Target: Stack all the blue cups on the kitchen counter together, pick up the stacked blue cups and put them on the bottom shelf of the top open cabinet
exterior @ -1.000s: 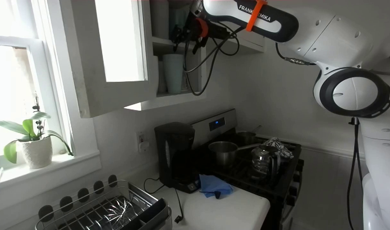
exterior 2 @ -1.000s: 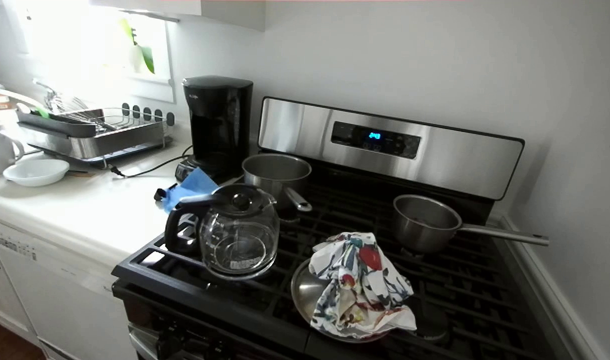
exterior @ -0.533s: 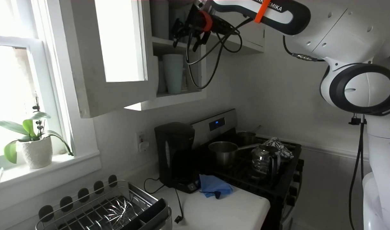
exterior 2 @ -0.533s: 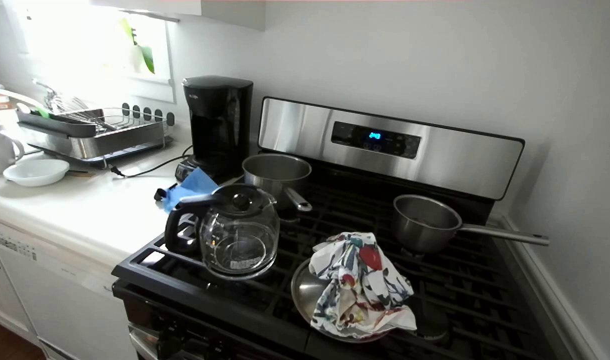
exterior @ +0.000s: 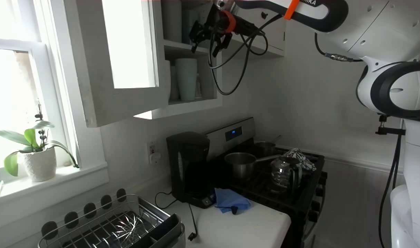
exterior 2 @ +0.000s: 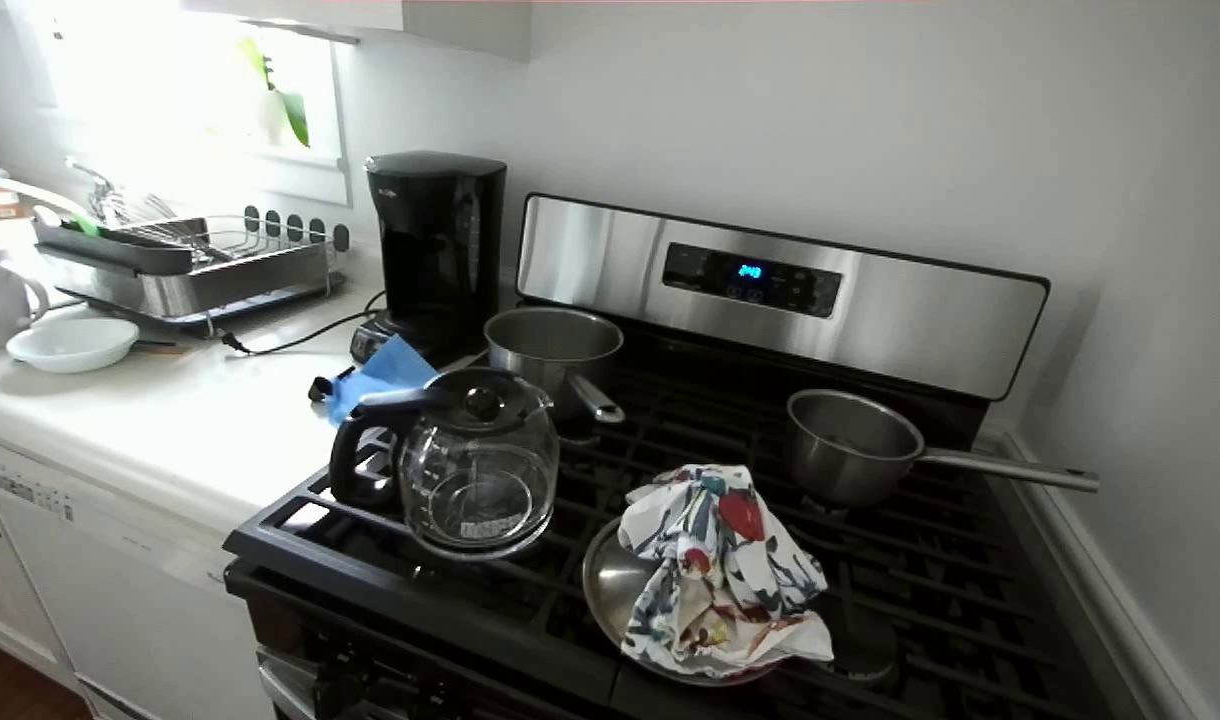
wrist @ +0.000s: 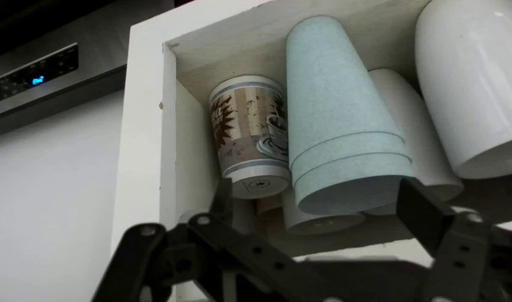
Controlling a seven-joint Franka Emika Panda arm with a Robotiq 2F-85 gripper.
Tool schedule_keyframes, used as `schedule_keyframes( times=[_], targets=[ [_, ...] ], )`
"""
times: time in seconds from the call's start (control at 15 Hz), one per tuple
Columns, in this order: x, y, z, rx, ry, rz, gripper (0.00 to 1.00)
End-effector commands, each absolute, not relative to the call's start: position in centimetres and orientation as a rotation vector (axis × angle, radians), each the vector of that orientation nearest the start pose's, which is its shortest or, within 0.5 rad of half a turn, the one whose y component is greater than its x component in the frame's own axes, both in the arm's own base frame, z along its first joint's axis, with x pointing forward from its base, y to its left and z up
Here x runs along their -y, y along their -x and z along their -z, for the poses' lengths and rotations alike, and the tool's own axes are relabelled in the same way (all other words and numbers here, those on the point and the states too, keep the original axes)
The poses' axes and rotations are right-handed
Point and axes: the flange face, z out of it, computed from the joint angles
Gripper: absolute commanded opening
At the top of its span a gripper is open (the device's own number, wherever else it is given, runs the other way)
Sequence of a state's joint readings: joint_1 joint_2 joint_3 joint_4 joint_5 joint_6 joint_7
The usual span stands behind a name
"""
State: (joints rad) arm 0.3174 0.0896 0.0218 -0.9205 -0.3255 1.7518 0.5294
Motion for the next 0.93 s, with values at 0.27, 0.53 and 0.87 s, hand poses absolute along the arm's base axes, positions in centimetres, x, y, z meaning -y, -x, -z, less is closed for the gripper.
schedule_keyframes(
  times=[0.27,0.53,0.87],
  targets=[
    [-12.1,-44.1,-90.7,-0.286,2.895,1.248,1.0],
    [-10.3,-41.5,-90.0,-0.314,2.927,1.21,1.0],
    [-8.5,-39.2,-88.7,-0.297,2.933,1.2,1.0]
  ],
)
